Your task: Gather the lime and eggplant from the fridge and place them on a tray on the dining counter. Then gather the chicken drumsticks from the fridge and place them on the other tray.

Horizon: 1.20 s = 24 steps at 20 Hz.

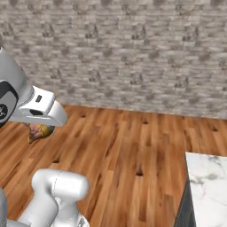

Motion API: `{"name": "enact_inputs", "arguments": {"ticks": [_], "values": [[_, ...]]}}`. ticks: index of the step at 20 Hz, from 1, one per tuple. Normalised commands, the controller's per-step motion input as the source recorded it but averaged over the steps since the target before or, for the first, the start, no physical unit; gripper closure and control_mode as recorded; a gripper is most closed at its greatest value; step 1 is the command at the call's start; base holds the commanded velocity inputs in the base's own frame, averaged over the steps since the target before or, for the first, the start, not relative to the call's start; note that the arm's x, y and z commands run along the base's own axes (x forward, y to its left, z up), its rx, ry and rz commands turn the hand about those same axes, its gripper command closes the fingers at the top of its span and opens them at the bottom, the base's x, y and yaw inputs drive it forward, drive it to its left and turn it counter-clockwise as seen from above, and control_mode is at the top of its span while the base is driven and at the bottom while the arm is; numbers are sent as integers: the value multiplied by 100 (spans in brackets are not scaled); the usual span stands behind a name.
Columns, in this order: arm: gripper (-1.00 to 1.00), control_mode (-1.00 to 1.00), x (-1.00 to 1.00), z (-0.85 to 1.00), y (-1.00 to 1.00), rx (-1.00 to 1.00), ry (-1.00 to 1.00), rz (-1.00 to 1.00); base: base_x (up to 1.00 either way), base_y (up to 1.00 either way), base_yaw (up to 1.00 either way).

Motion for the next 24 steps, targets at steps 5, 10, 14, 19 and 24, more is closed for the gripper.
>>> {"name": "enact_inputs", "arguments": {"ticks": [5,10,14,19,24], "values": [[100,100,0,0,0,0,0,0,100,28,-6],[100,100,0,0,0,0,0,0,100,24,-17],[100,100,0,0,0,0,0,0,87,11,-42],[100,100,0,0,0,0,0,0,67,23,-57],[100,100,0,0,0,0,0,0,43,21,-73]]}}
